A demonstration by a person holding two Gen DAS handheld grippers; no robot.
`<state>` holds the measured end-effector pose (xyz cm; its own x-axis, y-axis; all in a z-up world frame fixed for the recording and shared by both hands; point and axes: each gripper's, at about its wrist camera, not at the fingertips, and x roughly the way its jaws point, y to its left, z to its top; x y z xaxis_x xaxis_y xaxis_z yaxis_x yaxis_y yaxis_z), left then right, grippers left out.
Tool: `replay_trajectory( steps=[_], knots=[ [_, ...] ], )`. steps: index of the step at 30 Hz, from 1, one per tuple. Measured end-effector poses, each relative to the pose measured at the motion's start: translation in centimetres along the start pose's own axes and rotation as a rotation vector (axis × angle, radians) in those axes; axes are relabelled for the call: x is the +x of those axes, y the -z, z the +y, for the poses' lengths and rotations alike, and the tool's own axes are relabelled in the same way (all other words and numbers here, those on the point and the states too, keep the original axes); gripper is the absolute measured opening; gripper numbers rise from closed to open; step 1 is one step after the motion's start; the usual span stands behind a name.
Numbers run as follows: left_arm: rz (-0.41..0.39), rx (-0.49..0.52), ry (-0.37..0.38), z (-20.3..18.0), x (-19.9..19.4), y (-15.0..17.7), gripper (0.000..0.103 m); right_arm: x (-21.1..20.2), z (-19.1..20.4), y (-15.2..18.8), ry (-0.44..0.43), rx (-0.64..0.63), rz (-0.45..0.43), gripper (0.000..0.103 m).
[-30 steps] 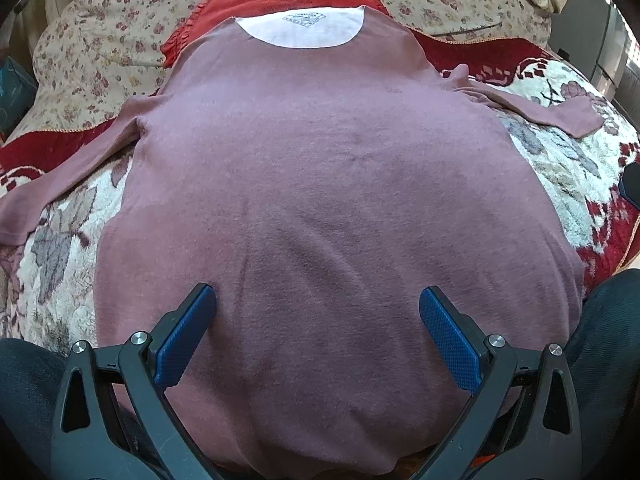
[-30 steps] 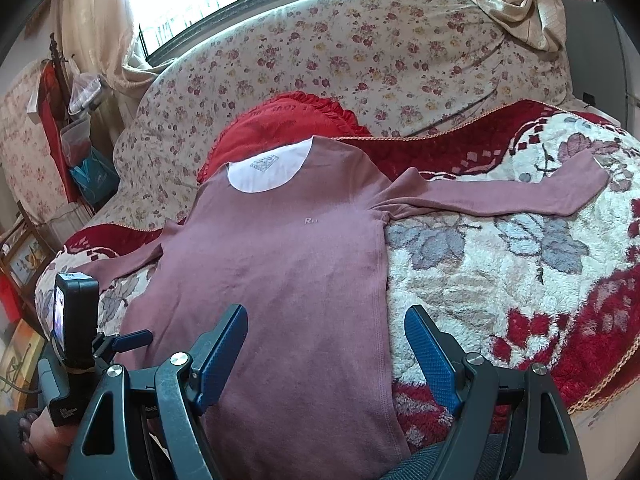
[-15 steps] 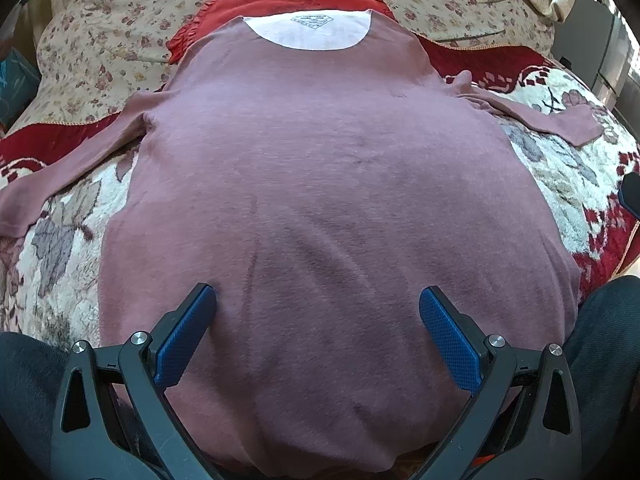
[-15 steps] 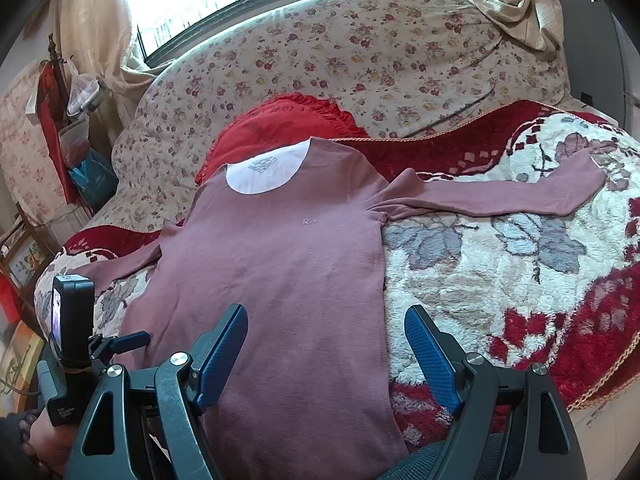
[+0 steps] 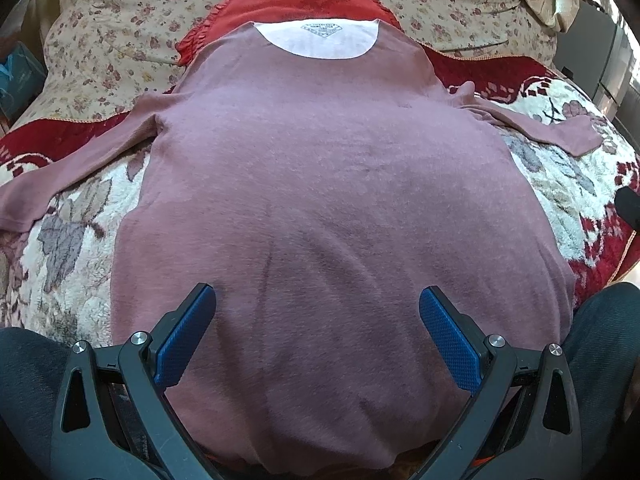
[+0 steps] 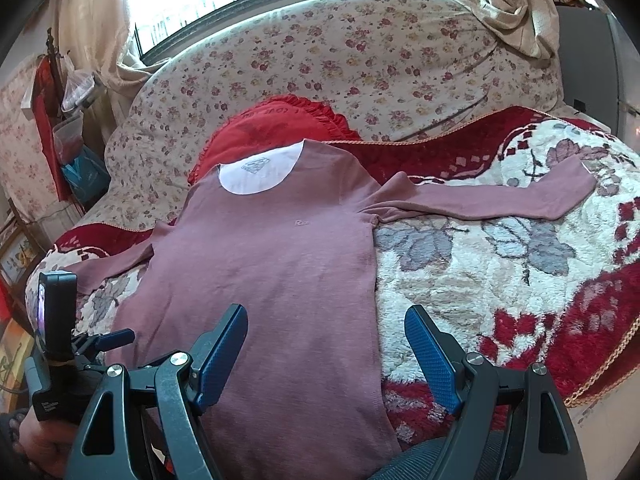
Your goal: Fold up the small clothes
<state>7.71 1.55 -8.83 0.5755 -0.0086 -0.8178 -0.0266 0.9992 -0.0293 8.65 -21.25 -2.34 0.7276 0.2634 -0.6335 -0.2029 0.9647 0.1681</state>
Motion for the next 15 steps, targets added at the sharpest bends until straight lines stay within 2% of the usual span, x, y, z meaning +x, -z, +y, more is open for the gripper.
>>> replay_trajectory(
  steps=[15],
  knots=[
    [0.012,-0.039,0.026,0.85,-0.14,-0.22,0.102,-0.08,0.18,0.01,0.021,-0.006,0.005,0.079]
  ],
)
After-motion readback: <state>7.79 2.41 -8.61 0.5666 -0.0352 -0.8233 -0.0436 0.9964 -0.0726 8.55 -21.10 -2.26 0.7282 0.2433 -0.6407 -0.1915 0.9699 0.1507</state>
